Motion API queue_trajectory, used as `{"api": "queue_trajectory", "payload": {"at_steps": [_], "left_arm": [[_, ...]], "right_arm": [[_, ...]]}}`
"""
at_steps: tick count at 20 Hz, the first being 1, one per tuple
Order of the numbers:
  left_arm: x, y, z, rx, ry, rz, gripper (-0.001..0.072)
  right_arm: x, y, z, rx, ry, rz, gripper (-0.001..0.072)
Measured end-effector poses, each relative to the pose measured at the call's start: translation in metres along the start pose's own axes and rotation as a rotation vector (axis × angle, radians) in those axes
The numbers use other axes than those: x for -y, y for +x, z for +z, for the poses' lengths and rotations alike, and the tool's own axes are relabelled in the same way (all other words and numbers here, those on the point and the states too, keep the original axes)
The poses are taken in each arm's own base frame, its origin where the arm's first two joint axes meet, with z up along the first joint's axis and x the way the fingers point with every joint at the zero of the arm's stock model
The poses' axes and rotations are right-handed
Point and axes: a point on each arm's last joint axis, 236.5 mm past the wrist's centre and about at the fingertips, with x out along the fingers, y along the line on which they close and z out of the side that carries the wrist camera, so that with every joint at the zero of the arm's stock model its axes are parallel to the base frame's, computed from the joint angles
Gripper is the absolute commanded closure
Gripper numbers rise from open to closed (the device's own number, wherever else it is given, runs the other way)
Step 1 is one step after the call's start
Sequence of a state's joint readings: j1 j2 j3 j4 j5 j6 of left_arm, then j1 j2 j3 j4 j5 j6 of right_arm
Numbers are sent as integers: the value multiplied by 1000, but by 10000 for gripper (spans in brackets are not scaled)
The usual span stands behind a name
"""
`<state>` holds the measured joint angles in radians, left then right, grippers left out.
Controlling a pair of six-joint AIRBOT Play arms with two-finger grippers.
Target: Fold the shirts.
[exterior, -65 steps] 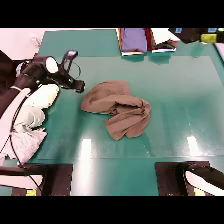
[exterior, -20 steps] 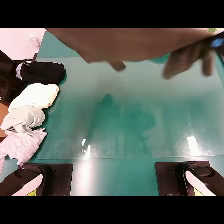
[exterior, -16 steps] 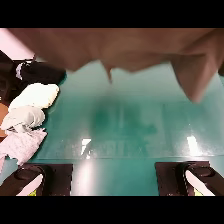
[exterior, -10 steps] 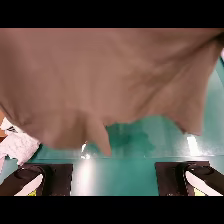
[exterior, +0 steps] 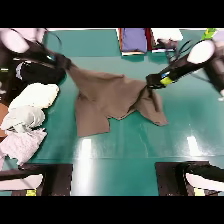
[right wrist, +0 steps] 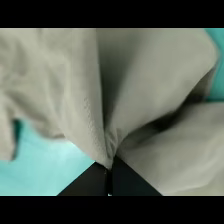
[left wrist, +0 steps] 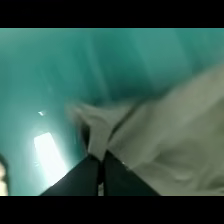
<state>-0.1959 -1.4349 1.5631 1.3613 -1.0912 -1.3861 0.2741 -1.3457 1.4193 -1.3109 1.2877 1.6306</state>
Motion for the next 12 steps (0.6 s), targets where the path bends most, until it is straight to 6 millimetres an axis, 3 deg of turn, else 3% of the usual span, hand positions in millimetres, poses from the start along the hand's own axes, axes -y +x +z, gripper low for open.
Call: {"api": "queue_trajectory", "payload": {"at_steps": [2, 3, 4, 5, 6, 9, 11, 12], "left_arm": [[-8, 42, -15, -49, -19, 2, 680], [-11, 57, -19, -58, -26, 4, 679], [-13, 67, -22, -68, -30, 5, 520], [-15, 72, -23, -68, -33, 7, 267], [-16, 74, -22, -67, -37, 9, 221], [-29, 58, -25, -100, -63, 29, 222], [-39, 40, -44, -157, -97, 40, 221], [-44, 32, -56, -186, -115, 48, 221]], "right_arm": [[12, 32, 10, -5, 29, -8, 684], [18, 43, 16, -6, 42, -13, 482], [22, 49, 23, 1, 52, -14, 246], [27, 51, 31, 10, 61, -16, 236], [31, 50, 40, 24, 68, -18, 236], [45, 23, 57, 66, 70, -31, 237], [62, -5, 53, 85, 70, -67, 237], [72, -15, 42, 71, 84, -87, 237]]}}
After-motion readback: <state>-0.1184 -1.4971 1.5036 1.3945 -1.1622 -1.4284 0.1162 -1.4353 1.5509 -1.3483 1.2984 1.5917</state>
